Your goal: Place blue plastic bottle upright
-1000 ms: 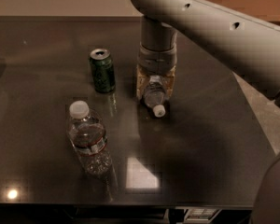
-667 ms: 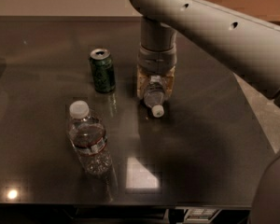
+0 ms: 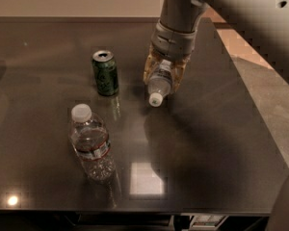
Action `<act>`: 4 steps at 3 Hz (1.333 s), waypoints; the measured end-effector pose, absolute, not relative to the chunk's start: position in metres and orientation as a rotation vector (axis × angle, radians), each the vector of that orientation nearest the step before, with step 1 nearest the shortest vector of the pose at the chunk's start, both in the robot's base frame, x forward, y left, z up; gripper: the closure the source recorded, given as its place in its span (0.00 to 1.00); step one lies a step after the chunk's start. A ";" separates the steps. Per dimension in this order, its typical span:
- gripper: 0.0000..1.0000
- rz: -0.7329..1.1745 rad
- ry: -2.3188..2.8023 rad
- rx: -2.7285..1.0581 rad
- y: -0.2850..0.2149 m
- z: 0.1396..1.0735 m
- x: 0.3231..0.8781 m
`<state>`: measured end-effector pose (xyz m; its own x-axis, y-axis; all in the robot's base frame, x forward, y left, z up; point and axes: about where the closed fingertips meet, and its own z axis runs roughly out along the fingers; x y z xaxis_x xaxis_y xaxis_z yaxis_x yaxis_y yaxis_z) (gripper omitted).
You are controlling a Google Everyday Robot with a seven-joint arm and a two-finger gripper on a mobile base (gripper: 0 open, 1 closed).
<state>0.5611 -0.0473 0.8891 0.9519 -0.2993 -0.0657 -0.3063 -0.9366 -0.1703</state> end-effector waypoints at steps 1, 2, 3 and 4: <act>1.00 0.106 0.716 -2.768 -0.042 0.923 0.553; 1.00 0.189 0.952 -2.593 -0.040 0.945 0.544; 1.00 0.302 1.190 -2.391 -0.041 0.958 0.537; 1.00 0.436 1.404 -2.151 -0.045 0.967 0.535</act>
Offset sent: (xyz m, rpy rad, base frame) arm -0.0398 0.0018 0.0856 0.2967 0.2835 -0.7352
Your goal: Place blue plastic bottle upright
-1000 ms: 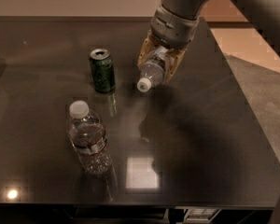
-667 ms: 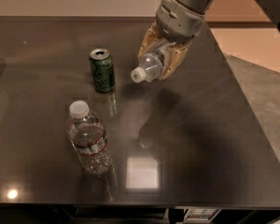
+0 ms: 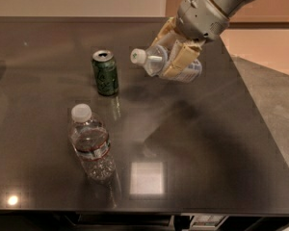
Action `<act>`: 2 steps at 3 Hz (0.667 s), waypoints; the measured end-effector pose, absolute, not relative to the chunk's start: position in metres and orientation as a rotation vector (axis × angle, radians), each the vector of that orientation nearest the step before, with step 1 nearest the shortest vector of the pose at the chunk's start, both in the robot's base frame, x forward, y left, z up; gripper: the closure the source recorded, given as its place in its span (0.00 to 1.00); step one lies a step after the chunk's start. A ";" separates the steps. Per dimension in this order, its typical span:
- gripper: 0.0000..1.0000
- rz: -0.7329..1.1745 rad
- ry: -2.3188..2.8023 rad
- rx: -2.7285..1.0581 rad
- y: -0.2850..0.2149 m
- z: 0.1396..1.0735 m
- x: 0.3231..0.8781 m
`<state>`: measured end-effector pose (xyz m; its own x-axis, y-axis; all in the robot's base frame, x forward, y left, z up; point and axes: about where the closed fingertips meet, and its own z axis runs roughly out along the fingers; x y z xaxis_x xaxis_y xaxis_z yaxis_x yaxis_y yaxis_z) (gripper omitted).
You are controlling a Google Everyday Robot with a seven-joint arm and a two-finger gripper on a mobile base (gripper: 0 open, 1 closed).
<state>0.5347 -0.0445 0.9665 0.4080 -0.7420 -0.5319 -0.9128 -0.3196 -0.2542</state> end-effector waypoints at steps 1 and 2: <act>1.00 0.577 1.522 -1.906 -0.046 0.976 0.534; 1.00 0.721 1.528 -1.706 -0.046 0.986 0.534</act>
Offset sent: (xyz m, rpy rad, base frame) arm -0.0008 -0.0110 0.0409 0.5709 0.2741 -0.3138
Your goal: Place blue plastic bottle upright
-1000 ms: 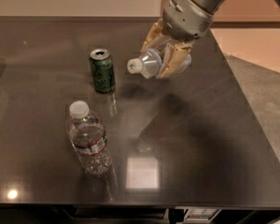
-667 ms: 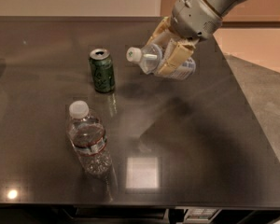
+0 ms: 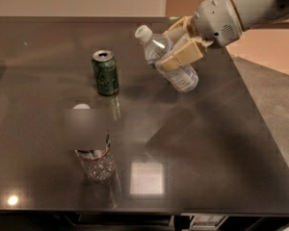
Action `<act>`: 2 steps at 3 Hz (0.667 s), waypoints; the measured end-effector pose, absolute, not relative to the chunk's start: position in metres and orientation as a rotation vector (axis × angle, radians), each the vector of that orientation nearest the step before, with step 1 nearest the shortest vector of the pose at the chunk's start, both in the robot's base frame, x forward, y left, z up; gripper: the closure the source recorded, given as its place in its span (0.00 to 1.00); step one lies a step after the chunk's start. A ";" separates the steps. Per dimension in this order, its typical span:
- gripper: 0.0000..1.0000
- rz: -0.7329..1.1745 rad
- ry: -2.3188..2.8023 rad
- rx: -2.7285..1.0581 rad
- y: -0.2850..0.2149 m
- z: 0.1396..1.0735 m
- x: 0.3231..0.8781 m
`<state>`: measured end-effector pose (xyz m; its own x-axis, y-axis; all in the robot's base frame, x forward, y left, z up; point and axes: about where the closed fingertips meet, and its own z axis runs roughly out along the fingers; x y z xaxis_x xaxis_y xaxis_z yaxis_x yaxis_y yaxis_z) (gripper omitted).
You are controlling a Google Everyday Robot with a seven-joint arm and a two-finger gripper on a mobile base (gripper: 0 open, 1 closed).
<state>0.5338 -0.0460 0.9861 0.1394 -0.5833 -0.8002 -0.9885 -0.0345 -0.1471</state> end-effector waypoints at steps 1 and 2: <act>1.00 0.856 1.482 -1.529 -0.052 0.991 0.536; 1.00 0.944 1.429 -1.389 -0.062 0.992 0.543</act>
Offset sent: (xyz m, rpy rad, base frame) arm 0.0198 -0.0401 0.0070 0.5042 0.1065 -0.1263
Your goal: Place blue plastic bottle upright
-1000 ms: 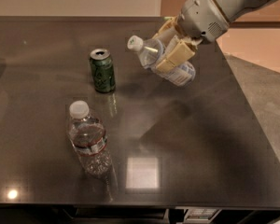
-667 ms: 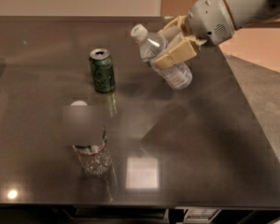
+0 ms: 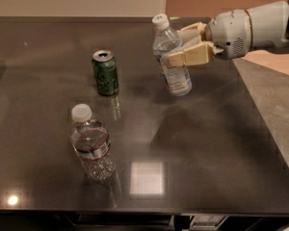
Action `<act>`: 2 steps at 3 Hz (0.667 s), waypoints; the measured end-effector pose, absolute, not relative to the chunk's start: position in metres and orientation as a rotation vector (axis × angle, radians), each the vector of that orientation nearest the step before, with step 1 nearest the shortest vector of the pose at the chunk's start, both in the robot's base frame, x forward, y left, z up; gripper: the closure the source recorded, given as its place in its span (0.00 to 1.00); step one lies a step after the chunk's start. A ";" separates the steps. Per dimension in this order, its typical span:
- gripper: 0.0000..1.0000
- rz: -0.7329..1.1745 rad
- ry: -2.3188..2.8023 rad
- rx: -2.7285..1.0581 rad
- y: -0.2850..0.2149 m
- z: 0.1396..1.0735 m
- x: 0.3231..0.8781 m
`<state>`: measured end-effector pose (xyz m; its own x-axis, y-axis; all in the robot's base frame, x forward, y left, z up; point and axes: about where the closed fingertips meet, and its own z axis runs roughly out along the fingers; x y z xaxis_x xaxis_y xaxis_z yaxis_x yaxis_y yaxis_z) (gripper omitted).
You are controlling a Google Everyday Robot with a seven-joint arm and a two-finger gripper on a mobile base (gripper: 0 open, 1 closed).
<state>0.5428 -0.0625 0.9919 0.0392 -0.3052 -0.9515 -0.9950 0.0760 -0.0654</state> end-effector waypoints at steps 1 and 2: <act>1.00 0.998 1.411 -1.279 -0.075 0.987 0.553; 1.00 1.032 1.416 -1.195 -0.088 0.980 0.564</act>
Offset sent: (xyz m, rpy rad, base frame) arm 0.0346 -0.0474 -0.0220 0.2201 0.1023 -0.1330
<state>0.5636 -0.0877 0.9802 -0.0388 -0.1579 -0.9867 -0.9876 0.1561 0.0139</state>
